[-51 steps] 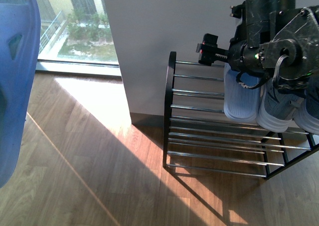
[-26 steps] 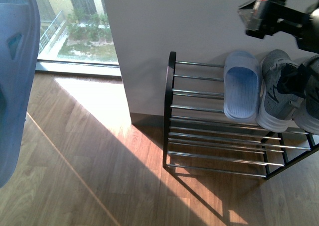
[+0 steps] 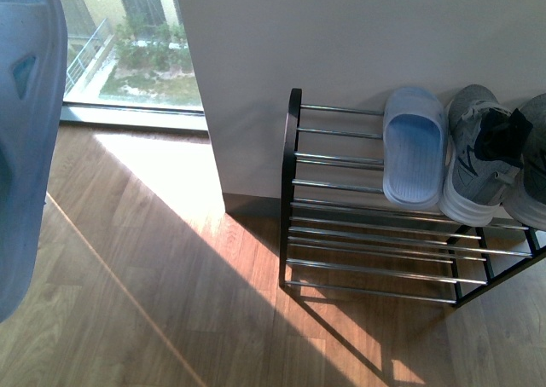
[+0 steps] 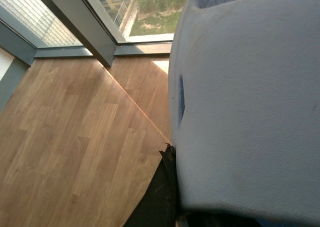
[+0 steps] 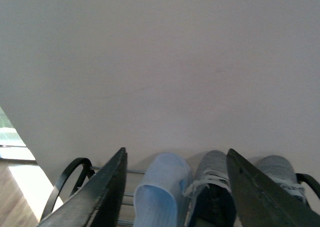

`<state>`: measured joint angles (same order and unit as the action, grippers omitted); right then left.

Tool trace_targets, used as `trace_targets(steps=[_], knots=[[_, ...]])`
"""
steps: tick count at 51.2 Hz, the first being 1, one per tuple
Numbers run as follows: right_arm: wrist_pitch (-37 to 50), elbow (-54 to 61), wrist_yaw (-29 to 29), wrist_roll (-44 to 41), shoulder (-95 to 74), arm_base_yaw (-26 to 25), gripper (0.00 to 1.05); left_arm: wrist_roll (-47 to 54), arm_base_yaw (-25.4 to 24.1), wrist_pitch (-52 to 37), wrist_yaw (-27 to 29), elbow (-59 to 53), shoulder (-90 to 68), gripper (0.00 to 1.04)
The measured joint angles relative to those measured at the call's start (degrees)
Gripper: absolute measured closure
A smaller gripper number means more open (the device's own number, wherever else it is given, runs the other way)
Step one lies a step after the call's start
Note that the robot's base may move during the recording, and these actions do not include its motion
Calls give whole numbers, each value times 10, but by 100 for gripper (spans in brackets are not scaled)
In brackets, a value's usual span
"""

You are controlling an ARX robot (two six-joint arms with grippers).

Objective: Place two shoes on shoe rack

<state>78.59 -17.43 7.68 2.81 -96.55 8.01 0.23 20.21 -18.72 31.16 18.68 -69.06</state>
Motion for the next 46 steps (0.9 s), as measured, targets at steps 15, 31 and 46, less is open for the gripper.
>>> trace_targets(steps=[15, 31, 46], knots=[[-66, 95, -30, -23, 156, -29, 101, -43, 3, -30, -6, 2, -15, 103], [-237, 135, -74, -26, 363, -78, 103, -162, 42, -46, -128, 220, -272, 103], [-353, 162, -76, -26, 511, -78, 103, -107, 82, 83, -151, 518, -528, 103]])
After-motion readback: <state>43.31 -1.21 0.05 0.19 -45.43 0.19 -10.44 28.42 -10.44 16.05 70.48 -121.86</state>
